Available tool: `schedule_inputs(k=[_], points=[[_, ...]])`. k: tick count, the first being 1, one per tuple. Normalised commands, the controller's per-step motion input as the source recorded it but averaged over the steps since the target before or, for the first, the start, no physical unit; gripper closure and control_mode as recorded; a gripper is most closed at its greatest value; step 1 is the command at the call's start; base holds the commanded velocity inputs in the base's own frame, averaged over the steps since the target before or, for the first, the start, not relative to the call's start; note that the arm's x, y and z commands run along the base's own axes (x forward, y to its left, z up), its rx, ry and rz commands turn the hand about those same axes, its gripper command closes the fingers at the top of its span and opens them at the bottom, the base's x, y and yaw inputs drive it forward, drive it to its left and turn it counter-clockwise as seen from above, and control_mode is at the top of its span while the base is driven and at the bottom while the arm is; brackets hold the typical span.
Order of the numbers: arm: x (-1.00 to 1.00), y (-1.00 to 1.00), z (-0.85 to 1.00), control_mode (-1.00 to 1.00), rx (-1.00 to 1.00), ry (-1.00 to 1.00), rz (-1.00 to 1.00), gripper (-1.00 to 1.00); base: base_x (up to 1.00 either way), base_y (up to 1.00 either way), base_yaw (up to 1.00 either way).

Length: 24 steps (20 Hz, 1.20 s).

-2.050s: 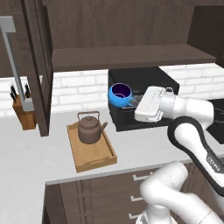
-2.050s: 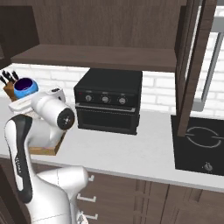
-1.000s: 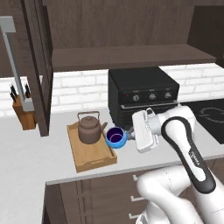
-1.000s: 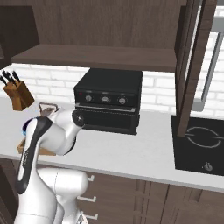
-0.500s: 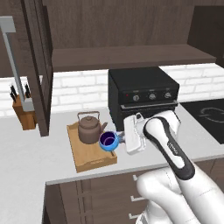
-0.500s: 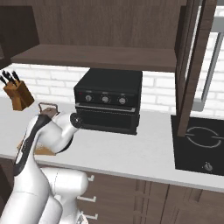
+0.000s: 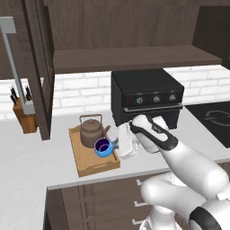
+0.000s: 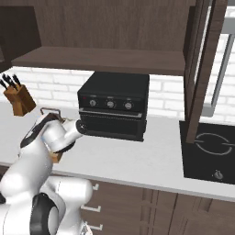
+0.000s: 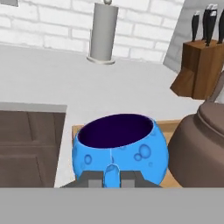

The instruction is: Pick the kettle from the counter and place it on the tray. Then pick the mug from the cabinet and place it on the tray. Then close the cabinet doors.

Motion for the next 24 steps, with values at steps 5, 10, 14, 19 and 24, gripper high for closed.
schedule_inputs(k=[5,10,14,19,24], points=[[0.46,0.15,-0.42,-1.0,0.0,0.0,0.0,1.0,0.0,0.0,0.0],[0.39,0.16,-0.4,-1.0,0.0,0.02,0.0,1.0,0.0,0.0,0.0],[0.31,0.18,-0.4,-1.0,0.0,0.05,0.0,1.0,0.0,0.0,0.0],[0.13,0.14,-0.33,-1.0,0.0,0.07,0.0,1.0,0.0,0.0,0.0],[-0.04,0.11,-0.16,-1.0,0.0,0.02,0.01,-1.0,0.0,0.0,0.0]])
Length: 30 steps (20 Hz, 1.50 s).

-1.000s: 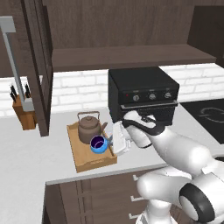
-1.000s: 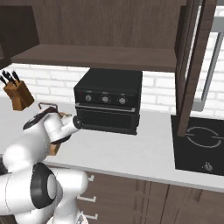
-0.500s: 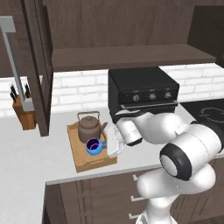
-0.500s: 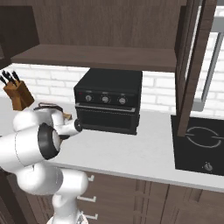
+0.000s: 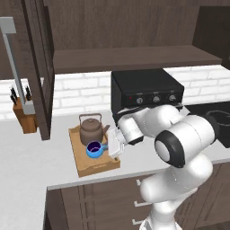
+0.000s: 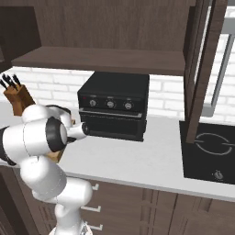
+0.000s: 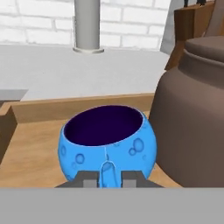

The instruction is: Pick the kettle from the counter and place it on the tray. Then pick the mug from the cabinet and place it on the tray. Then close the cabinet doors.

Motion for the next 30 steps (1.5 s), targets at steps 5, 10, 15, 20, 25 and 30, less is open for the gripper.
schedule_inputs(k=[5,10,15,20,25,30], points=[[-0.29,0.06,0.0,-1.0,0.0,0.0,0.0,-1.0,0.0,0.0,0.0],[-0.4,0.0,0.03,-1.0,0.0,0.0,0.0,-1.0,0.0,0.0,0.0],[-0.48,0.0,0.26,-1.0,0.0,0.0,0.0,-1.0,0.0,0.0,0.0],[-0.37,0.0,0.5,-1.0,0.0,-0.03,0.0,-1.0,0.0,0.0,0.0],[-0.37,-0.13,0.62,-1.0,0.0,-0.1,-0.02,-1.0,0.0,0.0,0.0],[-0.39,-0.4,0.55,-1.0,0.0,-0.1,-0.11,-1.0,0.0,0.0,0.0]])
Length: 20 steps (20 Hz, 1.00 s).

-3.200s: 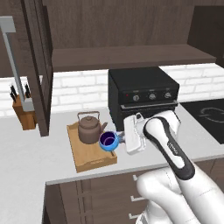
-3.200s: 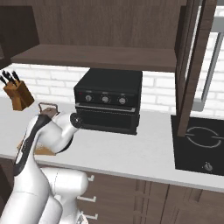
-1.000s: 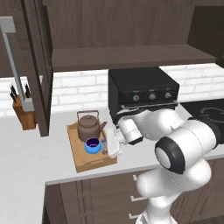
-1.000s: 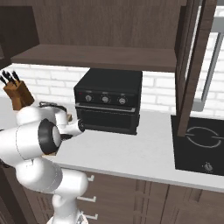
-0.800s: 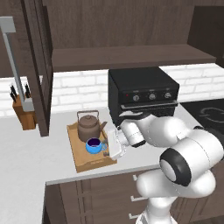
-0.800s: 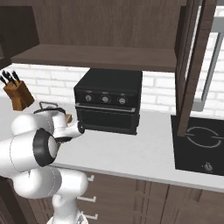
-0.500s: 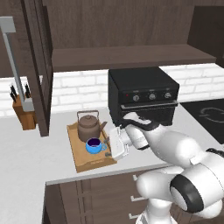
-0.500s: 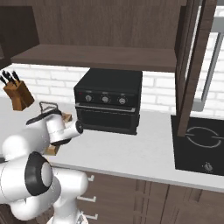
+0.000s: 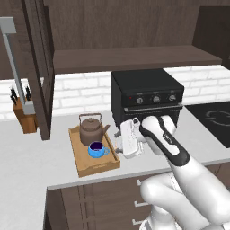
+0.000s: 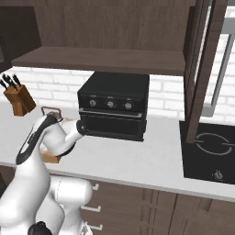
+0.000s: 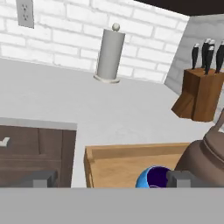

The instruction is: Pick the kettle from the counter and place it on the tray. Then pick the mug from the cabinet and place it on the tray. Then close the cabinet doors.

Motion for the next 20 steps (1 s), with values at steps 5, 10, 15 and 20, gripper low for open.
schedule_inputs(k=[5,10,15,20], points=[[-0.27,-0.61,0.52,-1.0,0.0,-0.05,-0.17,-1.0,0.0,0.0,0.0],[-0.33,-0.74,0.02,-1.0,0.0,-0.07,-0.18,-1.0,0.0,0.0,0.0],[-0.33,-0.92,-0.03,-1.0,0.06,-0.1,-0.21,-1.0,0.0,0.0,0.0],[-0.24,-0.92,0.04,-1.0,0.02,-0.1,-0.2,-1.0,0.0,0.0,0.0]])
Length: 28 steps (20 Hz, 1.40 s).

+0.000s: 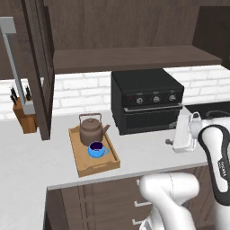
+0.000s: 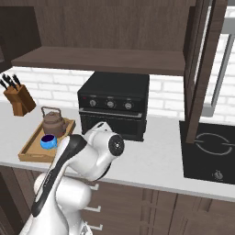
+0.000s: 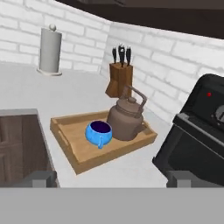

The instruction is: Pick the kettle from the counter and place it on the tray. Then pick the mug from the cabinet and place it on the tray. Then close the cabinet doors.

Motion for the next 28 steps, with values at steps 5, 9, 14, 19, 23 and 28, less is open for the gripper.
schedule_inputs(k=[5,9,14,19,23,28], points=[[-0.21,-0.79,0.06,-1.0,0.06,-0.21,-0.15,-1.0,0.0,0.0,0.0],[-0.11,-0.82,0.44,-1.0,0.04,-0.18,-0.11,-1.0,0.0,0.0,0.0],[-0.07,-0.79,0.36,-1.0,0.04,-0.16,-0.13,-1.0,0.0,0.0,0.0],[-0.02,-0.82,0.27,-1.0,0.06,-0.12,-0.15,-1.0,0.0,0.0,0.0],[0.0,-0.83,0.0,-1.0,0.1,-0.1,-0.16,-1.0,0.0,0.0,0.0],[0.14,-0.68,-0.01,-1.0,0.07,-0.14,-0.06,-1.0,0.0,0.0,0.0]])
